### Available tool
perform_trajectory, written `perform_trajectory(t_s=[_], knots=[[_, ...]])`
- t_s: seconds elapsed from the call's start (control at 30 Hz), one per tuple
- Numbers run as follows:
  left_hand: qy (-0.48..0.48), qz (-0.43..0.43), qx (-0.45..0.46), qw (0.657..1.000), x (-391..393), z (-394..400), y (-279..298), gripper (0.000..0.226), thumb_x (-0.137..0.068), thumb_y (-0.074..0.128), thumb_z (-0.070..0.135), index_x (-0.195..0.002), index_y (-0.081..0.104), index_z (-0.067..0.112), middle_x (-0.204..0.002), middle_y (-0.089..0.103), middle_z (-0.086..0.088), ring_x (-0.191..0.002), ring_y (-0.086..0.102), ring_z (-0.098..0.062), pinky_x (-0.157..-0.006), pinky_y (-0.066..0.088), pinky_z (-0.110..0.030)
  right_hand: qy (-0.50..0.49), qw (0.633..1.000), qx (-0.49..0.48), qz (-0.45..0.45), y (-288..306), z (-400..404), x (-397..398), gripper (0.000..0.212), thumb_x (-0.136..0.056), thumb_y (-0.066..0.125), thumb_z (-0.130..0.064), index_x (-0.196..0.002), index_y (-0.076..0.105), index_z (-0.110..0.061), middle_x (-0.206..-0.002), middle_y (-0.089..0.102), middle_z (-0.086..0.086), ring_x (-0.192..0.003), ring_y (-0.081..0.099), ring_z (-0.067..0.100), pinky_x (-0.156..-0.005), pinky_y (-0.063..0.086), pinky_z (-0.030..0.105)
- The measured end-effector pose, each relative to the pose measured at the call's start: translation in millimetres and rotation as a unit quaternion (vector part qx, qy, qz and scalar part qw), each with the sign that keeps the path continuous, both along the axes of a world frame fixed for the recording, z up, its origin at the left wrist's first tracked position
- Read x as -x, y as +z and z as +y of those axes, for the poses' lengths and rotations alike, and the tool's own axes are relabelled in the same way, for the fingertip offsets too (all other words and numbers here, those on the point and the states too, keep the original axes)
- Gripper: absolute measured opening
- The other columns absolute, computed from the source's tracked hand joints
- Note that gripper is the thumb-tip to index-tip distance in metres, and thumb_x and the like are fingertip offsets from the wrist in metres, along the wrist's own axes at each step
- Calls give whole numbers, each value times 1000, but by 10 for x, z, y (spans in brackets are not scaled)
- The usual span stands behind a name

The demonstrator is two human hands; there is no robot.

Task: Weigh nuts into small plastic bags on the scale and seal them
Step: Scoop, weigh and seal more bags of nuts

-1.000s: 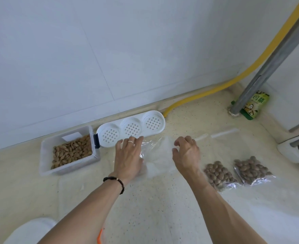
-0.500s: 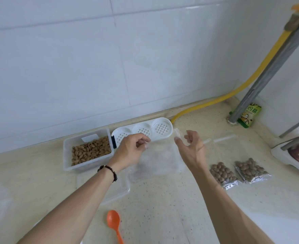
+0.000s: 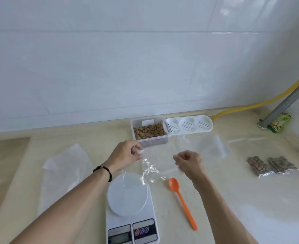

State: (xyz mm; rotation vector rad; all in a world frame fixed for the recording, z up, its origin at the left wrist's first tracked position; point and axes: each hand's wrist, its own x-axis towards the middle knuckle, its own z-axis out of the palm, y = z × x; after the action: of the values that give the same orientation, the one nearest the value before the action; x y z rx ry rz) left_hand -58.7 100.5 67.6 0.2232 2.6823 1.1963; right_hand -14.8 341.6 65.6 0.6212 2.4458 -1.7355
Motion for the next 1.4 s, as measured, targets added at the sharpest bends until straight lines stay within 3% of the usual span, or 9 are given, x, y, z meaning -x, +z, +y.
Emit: perform_trajectory(t_s=[0.2, 0.37, 0.47, 0.57, 0.77, 0.97, 1.1, 1.23, 1.4], knots=[[-6, -51, 83, 995, -363, -727, -285, 18, -87, 56, 12, -95, 68, 23, -79, 64, 6, -76, 62, -9, -71, 50, -19, 81, 992, -18, -96, -375, -632, -349, 7, -85, 66, -6, -79, 68, -8, -69, 68, 5, -57, 58, 14, -53, 47, 25], [22, -40, 111, 993, -467, -850, -506, 12, -87, 63, 19, -98, 66, 23, -79, 63, 13, -78, 62, -8, -63, 45, -19, 55, 989, -51, -129, -586, -798, -461, 13, -76, 78, -16, -85, 69, -19, -77, 72, 3, -64, 65, 15, -64, 57, 31], [21, -20, 128, 991, -496, -824, -610, 18, -88, 63, 20, -106, 65, 22, -94, 67, 10, -92, 64, -12, -77, 50, -25, 34, 988, -64, -137, -657, -825, -509, 21, -79, 77, -23, -96, 65, -19, -82, 68, 2, -72, 67, 19, -67, 57, 37], [39, 65, 170, 983, -571, -793, -675, 31, -89, 64, 26, -119, 62, 17, -117, 65, 1, -110, 57, -21, -93, 45, -35, 12, 989, -79, -121, -630, -806, -581, 28, -89, 68, -30, -112, 55, -20, -91, 61, -5, -83, 61, 17, -71, 49, 30], [65, 167, 186, 966, -1165, -771, -737, 36, -84, 69, 24, -117, 61, 12, -114, 60, -7, -110, 54, -29, -88, 47, -43, 15, 989, -138, -52, -629, -783, -950, 38, -95, 54, -37, -126, 51, -16, -111, 63, 4, -97, 59, 21, -79, 43, 32], [54, 177, 196, 963, -1959, -698, -900, 40, -85, 65, 29, -120, 58, 11, -117, 56, -5, -113, 49, -24, -89, 48, -41, 103, 959, -258, 63, -831, -834, -1542, 38, -96, 55, -30, -127, 53, -8, -120, 59, 10, -107, 55, 29, -88, 45, 40], [27, 149, 203, 967, -2352, -663, -1057, 54, -88, 45, 47, -126, 55, 10, -125, 54, -4, -120, 48, -24, -96, 46, -43, 180, 917, -351, 54, -944, -829, -1891, 56, -95, 35, -49, -138, 48, -16, -139, 51, 10, -115, 51, 31, -88, 46, 45], [-15, 80, 252, 964, -2556, -661, -1231, 88, -84, 37, 68, -149, 29, 9, -155, 30, -7, -143, 26, -27, -115, 29, -48, 262, 880, -397, 15, -964, -804, -2131, 69, -91, 14, -57, -152, 25, -26, -159, 25, 5, -134, 37, 27, -102, 37, 42], [-18, 26, 250, 968, -2568, -623, -1301, 104, -75, 18, 80, -154, -3, 16, -162, -9, 2, -150, -2, -20, -121, 2, -45, 321, 840, -437, -7, -961, -818, -2201, 59, -103, 27, -49, -155, 6, -33, -164, 4, 5, -143, 21, 26, -112, 24, 40]])
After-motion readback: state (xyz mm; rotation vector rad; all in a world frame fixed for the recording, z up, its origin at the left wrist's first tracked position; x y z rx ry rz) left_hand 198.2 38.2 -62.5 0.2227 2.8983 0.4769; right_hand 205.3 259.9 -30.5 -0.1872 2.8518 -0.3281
